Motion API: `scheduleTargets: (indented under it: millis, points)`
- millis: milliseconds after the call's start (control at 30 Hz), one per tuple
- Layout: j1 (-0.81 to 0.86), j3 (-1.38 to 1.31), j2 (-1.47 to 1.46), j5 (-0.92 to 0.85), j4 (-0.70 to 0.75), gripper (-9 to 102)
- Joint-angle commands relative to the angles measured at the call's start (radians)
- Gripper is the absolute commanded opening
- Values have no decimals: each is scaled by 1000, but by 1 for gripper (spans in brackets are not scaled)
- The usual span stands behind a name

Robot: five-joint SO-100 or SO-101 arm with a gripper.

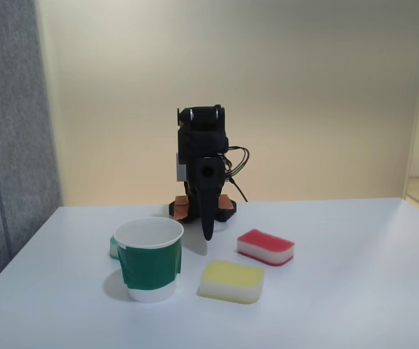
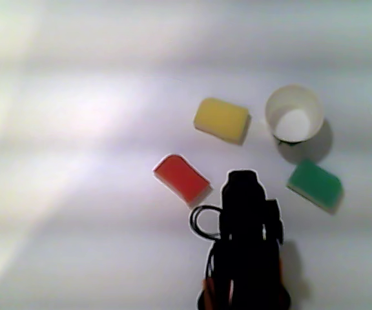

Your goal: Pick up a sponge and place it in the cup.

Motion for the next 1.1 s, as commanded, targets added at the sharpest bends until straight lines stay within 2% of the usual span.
scheduleTargets:
  millis: [0, 433, 667, 1067]
  points:
    - [25, -2, 5, 49, 114, 0]
    - [48, -2, 3, 51, 112, 0]
    - [52, -15, -28, 54, 51, 0]
    - [78, -143, -181, 49, 38, 0]
